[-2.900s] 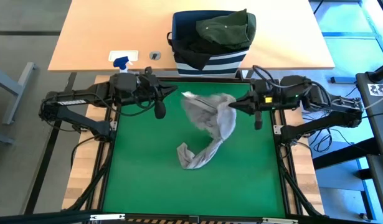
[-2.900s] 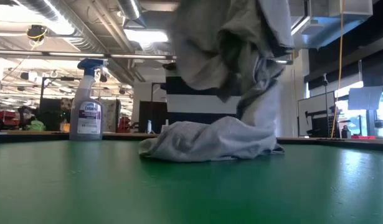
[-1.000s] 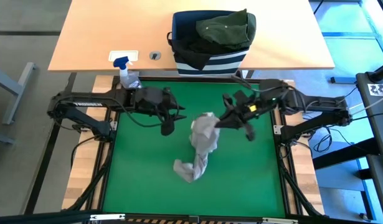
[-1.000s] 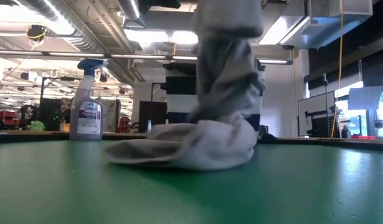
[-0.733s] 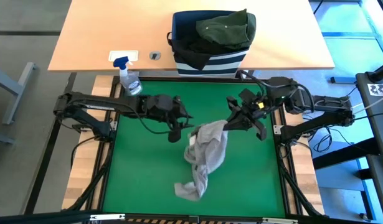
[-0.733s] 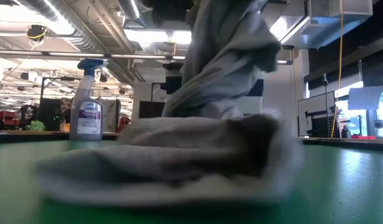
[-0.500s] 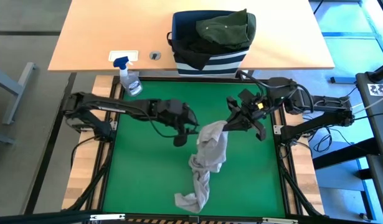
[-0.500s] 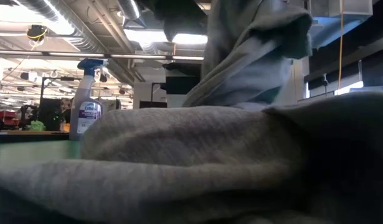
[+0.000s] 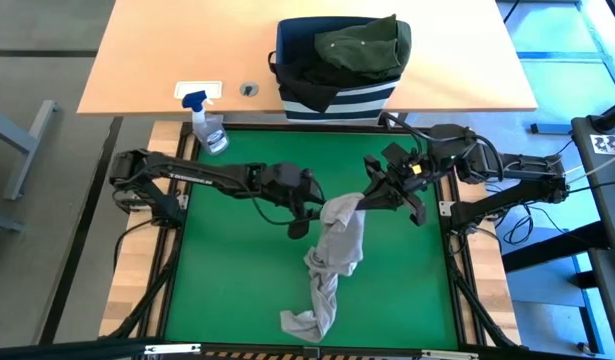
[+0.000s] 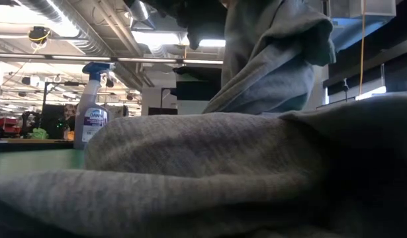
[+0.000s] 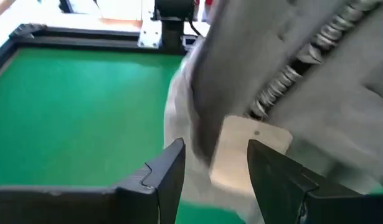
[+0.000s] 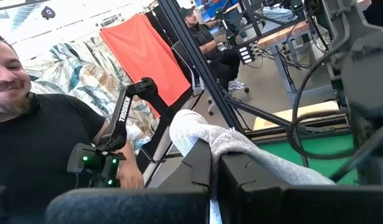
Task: Fold Laundry from Bin
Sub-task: Fold the gray shirt
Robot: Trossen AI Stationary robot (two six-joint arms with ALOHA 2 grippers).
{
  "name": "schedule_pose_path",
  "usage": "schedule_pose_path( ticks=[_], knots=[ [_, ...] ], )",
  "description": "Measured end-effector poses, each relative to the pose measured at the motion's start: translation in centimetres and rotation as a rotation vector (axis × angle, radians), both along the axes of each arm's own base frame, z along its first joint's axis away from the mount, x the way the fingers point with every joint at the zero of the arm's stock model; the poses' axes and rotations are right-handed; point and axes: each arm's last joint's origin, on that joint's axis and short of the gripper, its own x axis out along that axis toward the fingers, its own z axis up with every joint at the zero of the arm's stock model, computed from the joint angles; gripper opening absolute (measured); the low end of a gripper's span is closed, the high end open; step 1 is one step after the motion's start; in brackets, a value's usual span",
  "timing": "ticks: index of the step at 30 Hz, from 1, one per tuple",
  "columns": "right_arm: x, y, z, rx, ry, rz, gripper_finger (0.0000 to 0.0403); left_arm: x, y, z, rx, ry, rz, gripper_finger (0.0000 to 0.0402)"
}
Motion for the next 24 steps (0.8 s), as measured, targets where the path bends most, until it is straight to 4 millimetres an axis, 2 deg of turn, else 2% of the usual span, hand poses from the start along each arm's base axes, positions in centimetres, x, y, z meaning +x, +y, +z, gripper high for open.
schedule_pose_path(
  ticks=[4,9,12,17,21,24],
  knots=[
    [0.0,0.0,0.0,0.0,-0.002,-0.001,0.0004,1.2,0.1,-1.1,-0.001,-0.033,0.008,0.0166],
    [0.0,0.0,0.0,0.0,-0.001,-0.002,0.0004,1.8,0.1,-2.0,0.006,-0.023,0.013,0.0158],
    [0.0,0.0,0.0,-0.001,-0.001,-0.012,0.0004,1.8,0.1,-1.8,0.048,-0.043,-0.008,0.0124],
    [0.1,0.0,0.0,-0.003,-0.002,-0.017,0.0004,1.9,0.2,-1.9,0.086,-0.056,-0.094,0.0023],
    [0.0,-0.1,0.0,-0.005,-0.001,-0.017,0.0005,1.0,0.7,-0.8,0.117,-0.046,-0.065,0.0003],
    [0.0,-0.1,0.0,-0.025,-0.01,-0.017,0.0005,-0.5,1.1,1.5,0.168,-0.046,-0.021,0.0001]
  ],
)
